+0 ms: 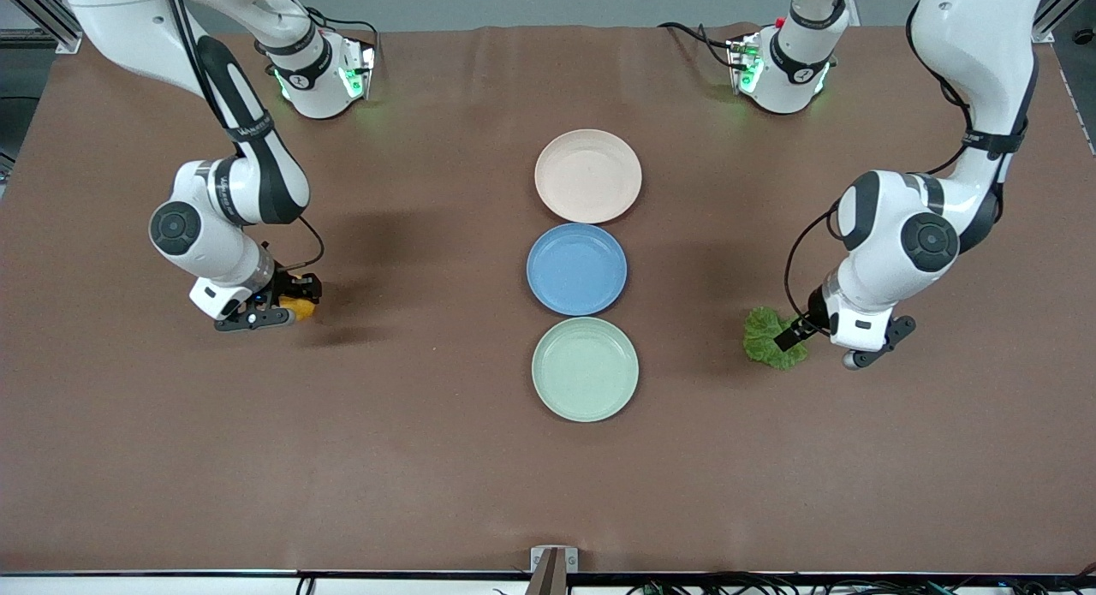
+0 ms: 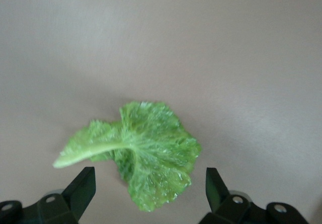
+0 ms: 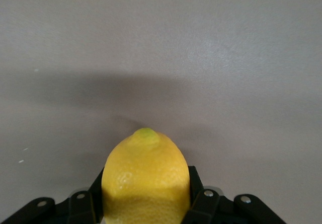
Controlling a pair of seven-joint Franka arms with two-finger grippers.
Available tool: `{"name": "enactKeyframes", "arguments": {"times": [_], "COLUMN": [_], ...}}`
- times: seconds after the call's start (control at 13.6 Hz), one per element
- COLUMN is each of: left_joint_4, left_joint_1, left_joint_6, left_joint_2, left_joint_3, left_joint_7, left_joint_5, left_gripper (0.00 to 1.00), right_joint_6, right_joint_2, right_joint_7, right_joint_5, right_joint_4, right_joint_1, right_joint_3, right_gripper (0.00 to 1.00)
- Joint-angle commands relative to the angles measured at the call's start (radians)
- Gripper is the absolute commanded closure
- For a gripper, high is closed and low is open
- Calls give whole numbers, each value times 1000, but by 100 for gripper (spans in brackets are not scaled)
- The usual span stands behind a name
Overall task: Pick lemon and lettuce from plates
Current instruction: 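Carry the lemon away with the right gripper while the left gripper lowers the lettuce, then open both grippers, releasing the lettuce and lemon onto the table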
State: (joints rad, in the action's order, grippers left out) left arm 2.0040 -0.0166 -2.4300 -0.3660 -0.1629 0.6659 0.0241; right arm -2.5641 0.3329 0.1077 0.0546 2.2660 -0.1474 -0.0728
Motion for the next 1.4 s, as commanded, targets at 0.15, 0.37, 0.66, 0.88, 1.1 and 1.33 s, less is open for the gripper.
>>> {"name": "enactKeyframes", "arguments": {"times": [0.15, 0.37, 0.66, 0.88, 1.1, 1.33], "left_joint_4": [-114, -130, -130, -146, -279, -384], "left_joint_1": [-35, -46, -60, -62, -74, -75], "left_joint_6": [101, 239, 383, 465, 653, 771], "left_joint_2": [21, 103, 251, 335, 337, 335], "left_joint_3": [-10, -10, -12, -4, -1, -1], "left_joint_7": [-198, -317, -408, -472, -540, -574], "left_joint_5": [42, 36, 25, -39, -43, -41], "left_gripper": [1, 1, 1, 1, 1, 1], "right_joint_6": [-71, -68, -12, 203, 429, 644], "right_joint_2": [31, 38, 32, 0, -35, -37], "right_joint_7": [18, 21, 18, 9, 21, 21], "right_joint_5": [2, 2, 4, 4, 2, -24], "right_joint_4": [32, 32, -2, -110, -262, -446], "right_joint_1": [20, 20, 22, 23, 57, 94], "right_joint_3": [25, 25, 25, 22, 18, 15], "right_gripper": [98, 85, 0, 0, 0, 0]}}
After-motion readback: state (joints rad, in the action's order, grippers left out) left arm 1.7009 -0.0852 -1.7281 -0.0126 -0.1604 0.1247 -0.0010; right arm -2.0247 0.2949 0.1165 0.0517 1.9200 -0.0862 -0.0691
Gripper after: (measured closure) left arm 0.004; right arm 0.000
